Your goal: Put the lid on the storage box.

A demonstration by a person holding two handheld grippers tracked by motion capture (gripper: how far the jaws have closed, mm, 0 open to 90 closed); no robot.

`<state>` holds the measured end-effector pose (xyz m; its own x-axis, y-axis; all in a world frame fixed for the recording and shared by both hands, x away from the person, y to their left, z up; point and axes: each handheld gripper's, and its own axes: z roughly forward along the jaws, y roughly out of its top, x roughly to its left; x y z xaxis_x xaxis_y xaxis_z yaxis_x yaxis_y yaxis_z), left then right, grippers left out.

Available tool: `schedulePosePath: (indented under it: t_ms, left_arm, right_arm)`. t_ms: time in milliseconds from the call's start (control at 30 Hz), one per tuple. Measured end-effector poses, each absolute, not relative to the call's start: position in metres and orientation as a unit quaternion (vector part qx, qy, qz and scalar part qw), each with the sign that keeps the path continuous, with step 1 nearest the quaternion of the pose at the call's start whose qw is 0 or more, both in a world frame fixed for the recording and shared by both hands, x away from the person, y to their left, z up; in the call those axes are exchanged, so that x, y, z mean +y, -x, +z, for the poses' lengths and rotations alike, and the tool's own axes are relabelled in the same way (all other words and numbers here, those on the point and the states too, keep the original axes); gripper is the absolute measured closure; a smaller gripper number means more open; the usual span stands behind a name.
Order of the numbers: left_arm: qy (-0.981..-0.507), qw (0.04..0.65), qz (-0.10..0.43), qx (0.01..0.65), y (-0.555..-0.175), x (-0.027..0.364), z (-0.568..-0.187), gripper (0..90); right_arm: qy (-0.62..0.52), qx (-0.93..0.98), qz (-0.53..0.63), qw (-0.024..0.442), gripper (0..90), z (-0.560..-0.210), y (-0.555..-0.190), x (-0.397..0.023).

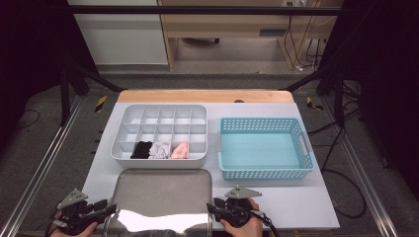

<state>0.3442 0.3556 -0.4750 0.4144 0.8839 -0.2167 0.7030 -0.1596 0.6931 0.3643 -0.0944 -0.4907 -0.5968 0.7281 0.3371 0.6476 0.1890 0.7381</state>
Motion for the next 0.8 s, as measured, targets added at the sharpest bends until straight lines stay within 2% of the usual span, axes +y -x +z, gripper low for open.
schedulePosePath:
  t_ms: [300,500,800]
  left_arm:
    - [-0.747,0.370,0.129,0.536,-0.3409,0.3520,-0.4751,52.6]
    - [-0.746,0.369,0.132,0.539,-0.3402,0.3509,-0.4751,53.7]
    - [-0.745,0.368,0.134,0.540,-0.3399,0.3508,-0.4753,55.1]
  right_arm:
    - [-0.480,0.749,0.455,0.029,64.3,-0.4918,-0.3596,-0.0948]
    - [-0.496,0.740,0.454,0.035,65.9,-0.4923,-0.3568,-0.0930]
    - [-0.518,0.721,0.460,0.013,65.2,-0.4922,-0.3586,-0.0941]
